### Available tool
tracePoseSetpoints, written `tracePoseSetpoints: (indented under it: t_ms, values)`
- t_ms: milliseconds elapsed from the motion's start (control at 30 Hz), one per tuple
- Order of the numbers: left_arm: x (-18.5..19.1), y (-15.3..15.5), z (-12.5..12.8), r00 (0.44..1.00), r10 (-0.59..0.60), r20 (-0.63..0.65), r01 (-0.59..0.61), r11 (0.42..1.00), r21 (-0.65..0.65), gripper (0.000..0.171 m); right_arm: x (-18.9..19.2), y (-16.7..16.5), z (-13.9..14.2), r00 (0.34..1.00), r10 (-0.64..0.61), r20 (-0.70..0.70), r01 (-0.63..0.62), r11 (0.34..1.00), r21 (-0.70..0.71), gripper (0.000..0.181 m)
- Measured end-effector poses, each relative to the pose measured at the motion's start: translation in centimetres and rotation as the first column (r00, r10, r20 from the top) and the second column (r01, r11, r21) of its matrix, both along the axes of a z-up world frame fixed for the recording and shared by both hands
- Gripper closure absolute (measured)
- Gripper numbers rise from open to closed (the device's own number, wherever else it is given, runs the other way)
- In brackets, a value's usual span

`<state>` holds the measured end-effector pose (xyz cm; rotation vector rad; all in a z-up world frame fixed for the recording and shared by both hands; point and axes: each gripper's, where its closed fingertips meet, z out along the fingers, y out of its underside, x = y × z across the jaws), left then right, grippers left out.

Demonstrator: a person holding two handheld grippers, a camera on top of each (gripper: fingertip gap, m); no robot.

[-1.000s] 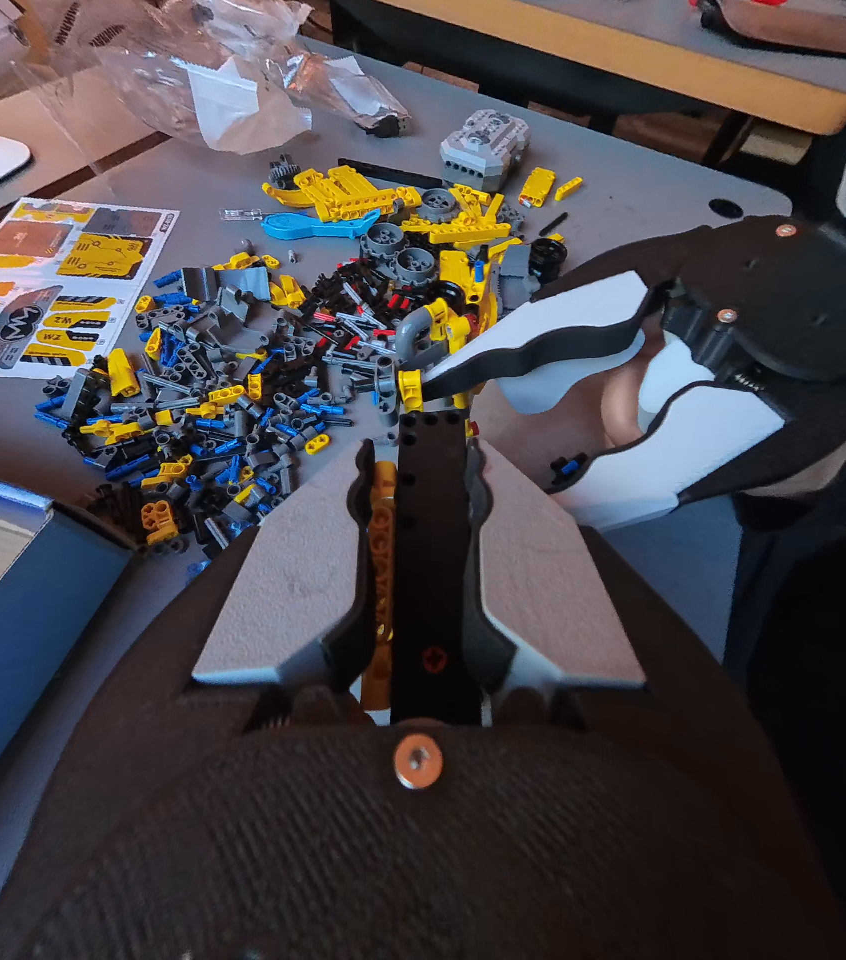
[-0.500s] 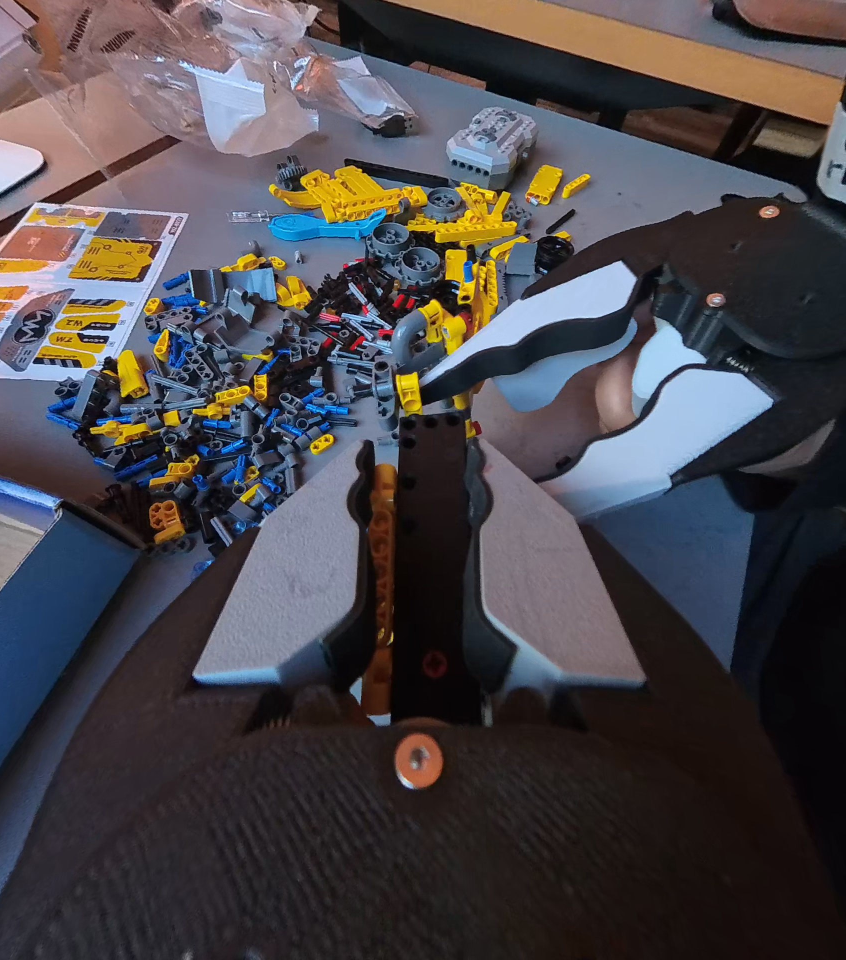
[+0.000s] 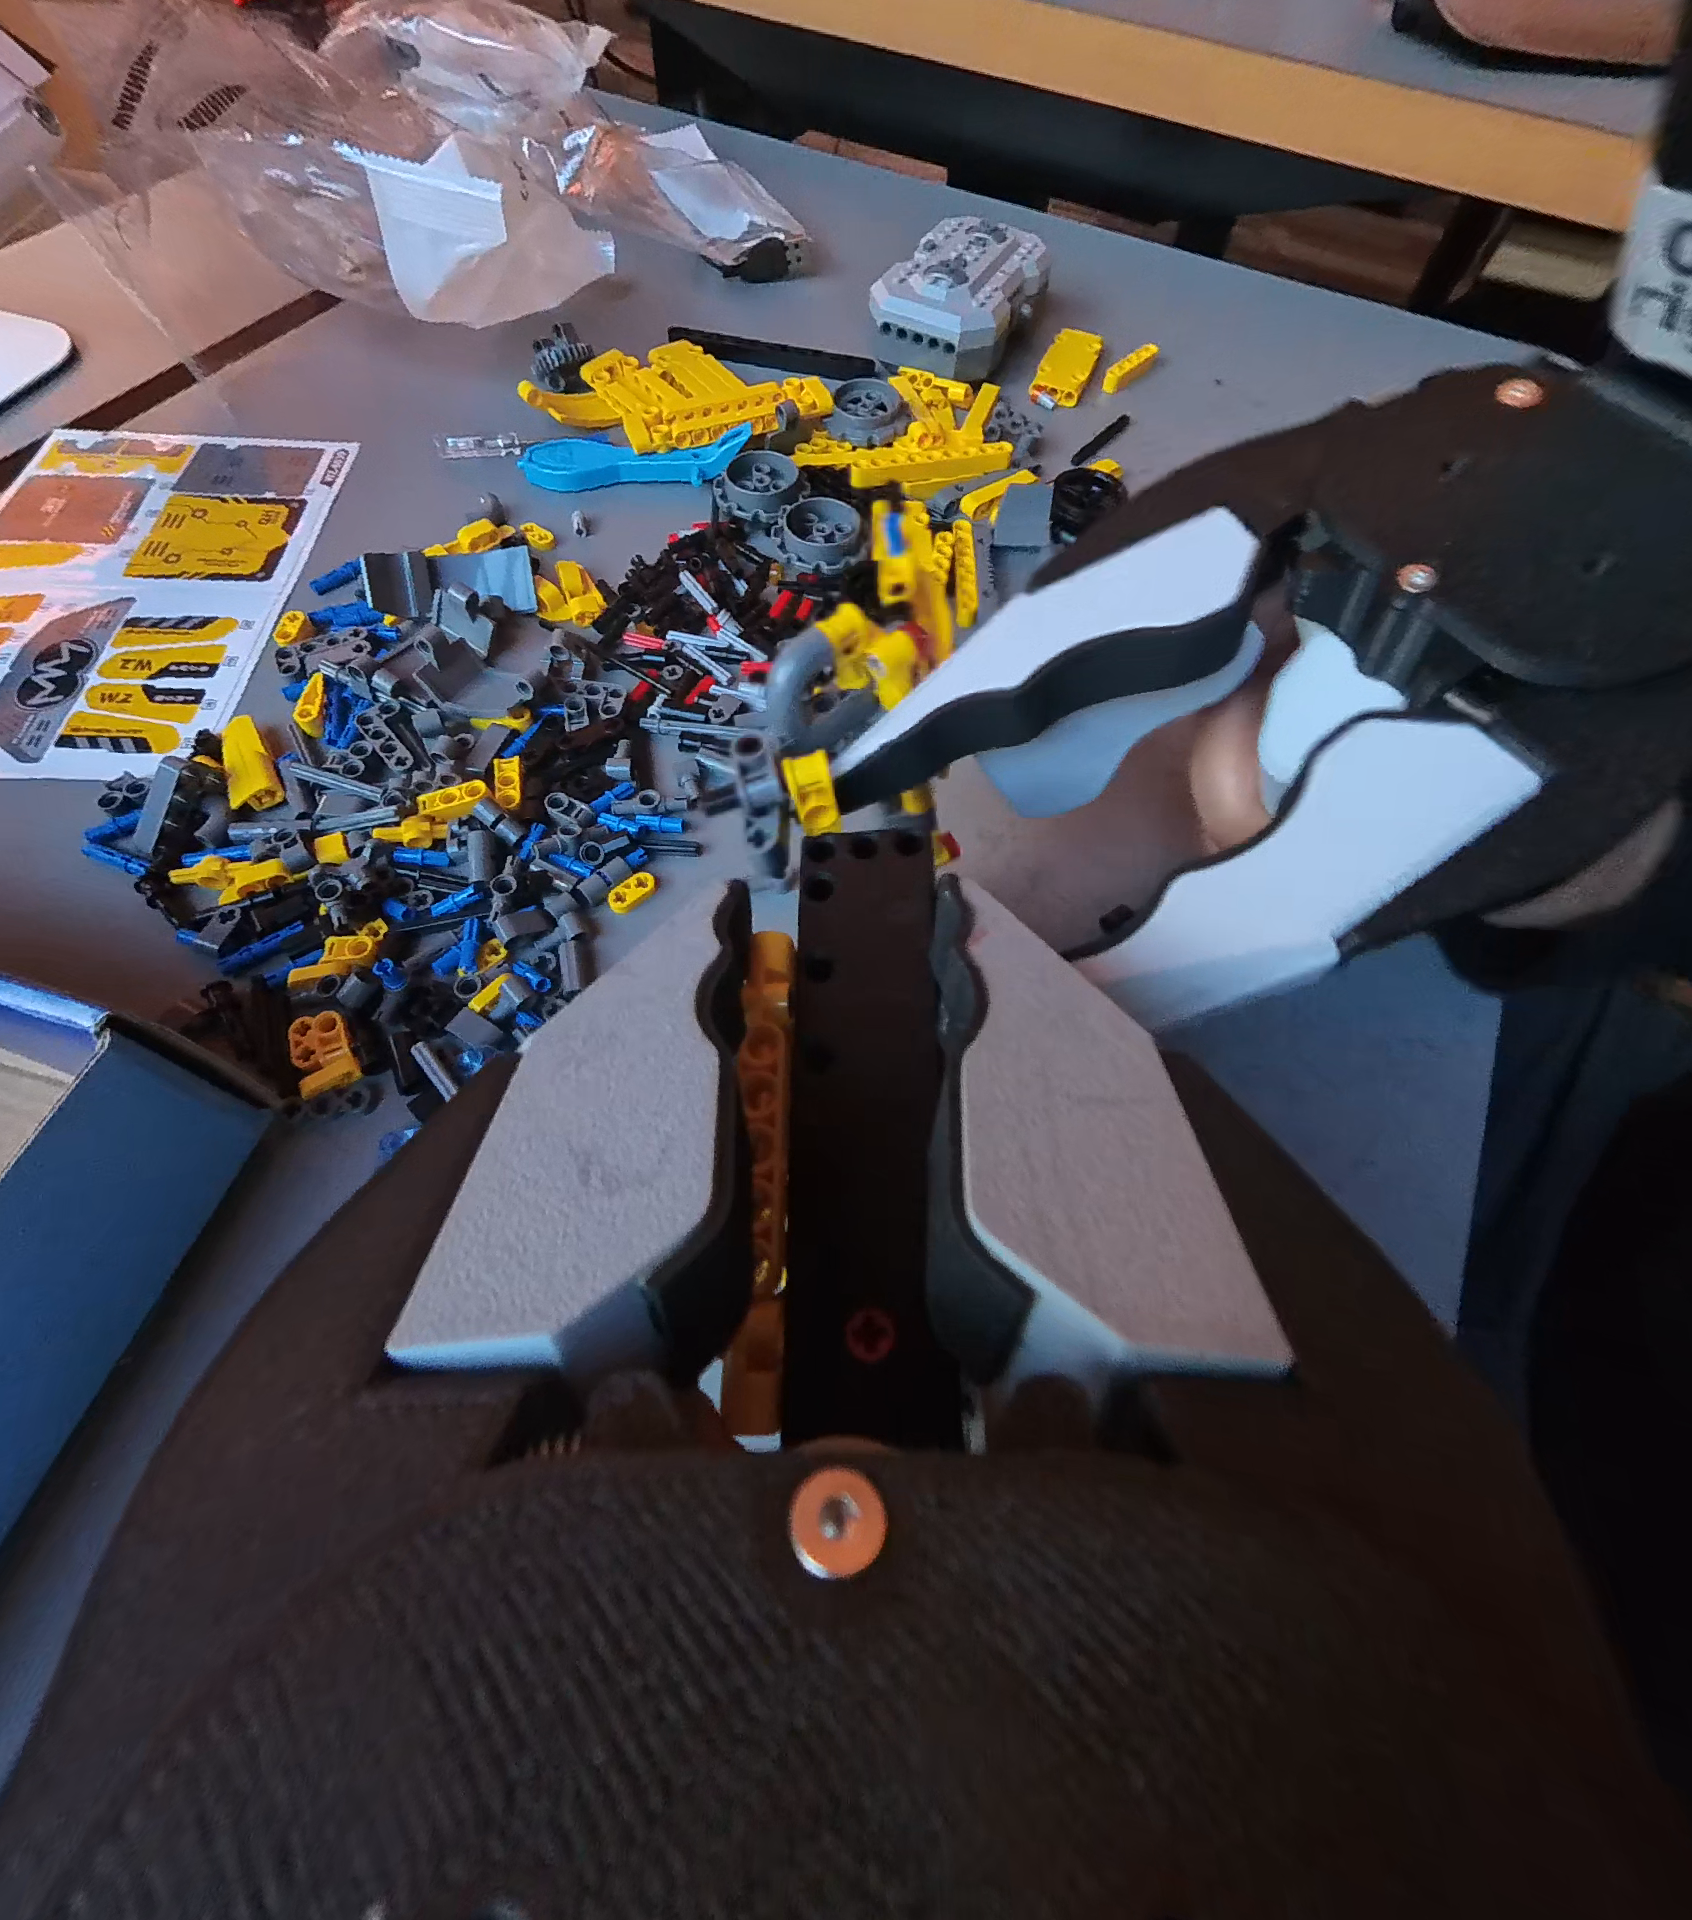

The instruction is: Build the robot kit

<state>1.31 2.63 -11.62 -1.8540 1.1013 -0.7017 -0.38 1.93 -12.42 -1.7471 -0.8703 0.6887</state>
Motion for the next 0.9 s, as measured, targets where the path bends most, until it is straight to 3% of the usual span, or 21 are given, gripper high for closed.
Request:
tracePoseSetpoints:
  t_ms: [167, 333, 400, 733, 900]
  values:
    - [-0.5, 0.1, 0.0, 1.000, 0.008, 0.021, -0.008, 1.000, -0.017, 0.139, 0.3, -0.3, 0.0, 0.988, -0.146, 0.056, 0.141, 0.986, 0.086, 0.120]
    - [-0.4, 0.1, 0.0, 0.999, -0.018, 0.031, 0.019, 1.000, -0.019, 0.139, 0.8, -0.3, -0.4, 0.983, -0.182, -0.011, 0.182, 0.983, 0.003, 0.136]
    - [-0.4, -0.2, -0.1, 0.996, -0.060, 0.060, 0.063, 0.997, -0.049, 0.139, 0.7, -0.3, -0.3, 0.979, -0.197, -0.053, 0.195, 0.980, -0.052, 0.133]
    - [-0.5, -0.5, 0.0, 0.991, -0.101, 0.083, 0.105, 0.993, -0.048, 0.139, 0.9, -0.8, 0.0, 0.980, -0.195, -0.049, 0.195, 0.981, -0.006, 0.137]
    - [-1.1, -0.1, 0.2, 0.984, -0.093, 0.151, 0.108, 0.990, -0.093, 0.139, 0.7, -1.2, 0.2, 0.961, -0.081, -0.265, 0.016, 0.971, -0.239, 0.137]
